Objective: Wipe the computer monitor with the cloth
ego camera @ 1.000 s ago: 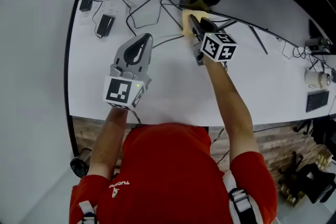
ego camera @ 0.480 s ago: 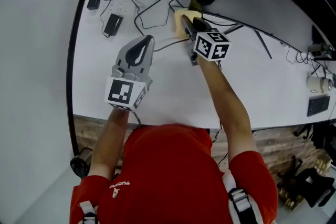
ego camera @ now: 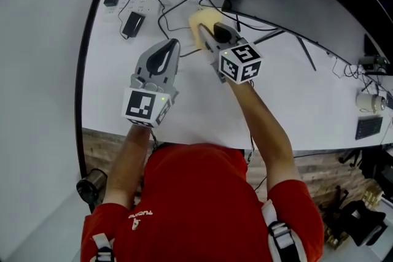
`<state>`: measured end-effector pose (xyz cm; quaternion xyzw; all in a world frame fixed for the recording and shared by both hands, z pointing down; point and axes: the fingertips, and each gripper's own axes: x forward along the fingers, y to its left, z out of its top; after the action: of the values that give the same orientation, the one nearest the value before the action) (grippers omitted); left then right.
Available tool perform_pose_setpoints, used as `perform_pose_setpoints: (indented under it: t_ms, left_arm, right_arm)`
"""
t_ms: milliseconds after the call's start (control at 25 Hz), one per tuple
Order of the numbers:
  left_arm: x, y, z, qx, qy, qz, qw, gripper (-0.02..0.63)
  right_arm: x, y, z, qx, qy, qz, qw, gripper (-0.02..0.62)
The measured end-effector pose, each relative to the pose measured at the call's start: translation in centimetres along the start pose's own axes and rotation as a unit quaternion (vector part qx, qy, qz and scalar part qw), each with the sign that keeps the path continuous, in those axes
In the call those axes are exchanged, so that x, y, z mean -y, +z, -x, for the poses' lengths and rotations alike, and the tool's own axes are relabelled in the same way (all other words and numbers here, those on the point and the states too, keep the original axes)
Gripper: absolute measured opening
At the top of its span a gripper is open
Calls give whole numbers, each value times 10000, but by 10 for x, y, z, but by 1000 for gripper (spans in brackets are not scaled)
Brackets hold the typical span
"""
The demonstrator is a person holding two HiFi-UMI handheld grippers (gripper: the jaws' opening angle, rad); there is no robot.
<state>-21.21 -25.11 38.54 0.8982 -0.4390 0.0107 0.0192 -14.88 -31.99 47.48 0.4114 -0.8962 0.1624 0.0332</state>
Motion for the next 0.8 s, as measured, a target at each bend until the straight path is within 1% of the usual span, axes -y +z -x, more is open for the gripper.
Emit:
perform_pose_setpoints:
  t_ms: [200,320,440,640,800]
  left_arm:
    - [15,5,-6,99,35,79,9999,11]
    - [27,10,-10,168,67,113,9998,11]
    - [45,17,-12,236,82,138,9996,11]
    - [80,31,-19,387,49,67,9992,11]
    - [117,46,-25,353,-47,-29,9994,11]
  right_arm:
    - [-30,19,29,108,180,768,9968,58]
    - [-40,26,51,162,185,1097,9937,58]
    - [-45,35,78,287,156,1194,9923,58]
    - [-43,59,129,563,83,1332,9895,58]
    - [-34,74,171,801,-67,1424,9865,58]
